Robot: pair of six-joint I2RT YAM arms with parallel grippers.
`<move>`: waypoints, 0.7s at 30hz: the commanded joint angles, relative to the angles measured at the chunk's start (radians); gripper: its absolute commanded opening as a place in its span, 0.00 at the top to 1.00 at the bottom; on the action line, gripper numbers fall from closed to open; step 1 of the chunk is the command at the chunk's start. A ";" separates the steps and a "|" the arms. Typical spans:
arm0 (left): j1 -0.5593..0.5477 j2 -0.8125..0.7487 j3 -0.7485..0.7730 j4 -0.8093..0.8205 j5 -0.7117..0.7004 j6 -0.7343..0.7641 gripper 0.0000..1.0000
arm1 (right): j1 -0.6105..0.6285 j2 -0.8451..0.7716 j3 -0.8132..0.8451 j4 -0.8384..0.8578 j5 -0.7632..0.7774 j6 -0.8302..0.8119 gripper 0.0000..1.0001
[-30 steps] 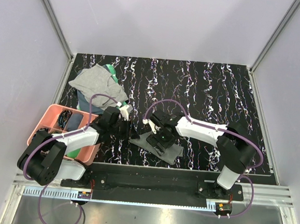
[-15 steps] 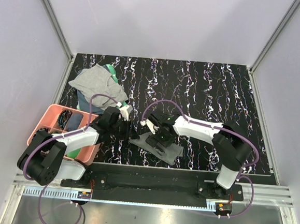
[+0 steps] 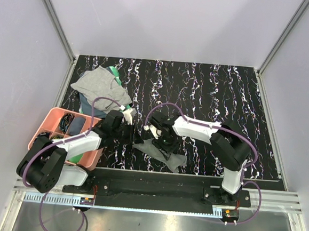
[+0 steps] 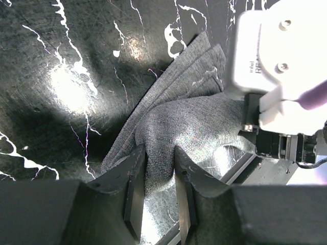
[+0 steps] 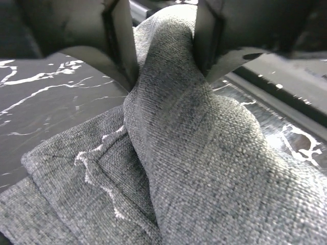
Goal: Fold the napkin, place the utensils inside, and roll it up
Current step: Roll the napkin with the utensil
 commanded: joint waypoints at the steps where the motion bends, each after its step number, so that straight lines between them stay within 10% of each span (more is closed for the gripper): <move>1: -0.004 -0.027 0.010 0.014 -0.007 0.018 0.71 | -0.001 0.019 0.035 -0.090 -0.078 0.062 0.55; 6: -0.004 -0.021 0.013 0.012 -0.034 0.006 0.63 | -0.013 0.020 0.001 -0.058 -0.106 0.103 0.56; 11: -0.004 -0.052 0.056 -0.032 -0.088 0.007 0.26 | -0.076 0.032 -0.011 -0.002 -0.222 0.077 0.55; 21: -0.005 -0.124 0.000 -0.042 -0.140 -0.014 0.14 | -0.165 0.094 0.006 0.015 -0.460 -0.047 0.55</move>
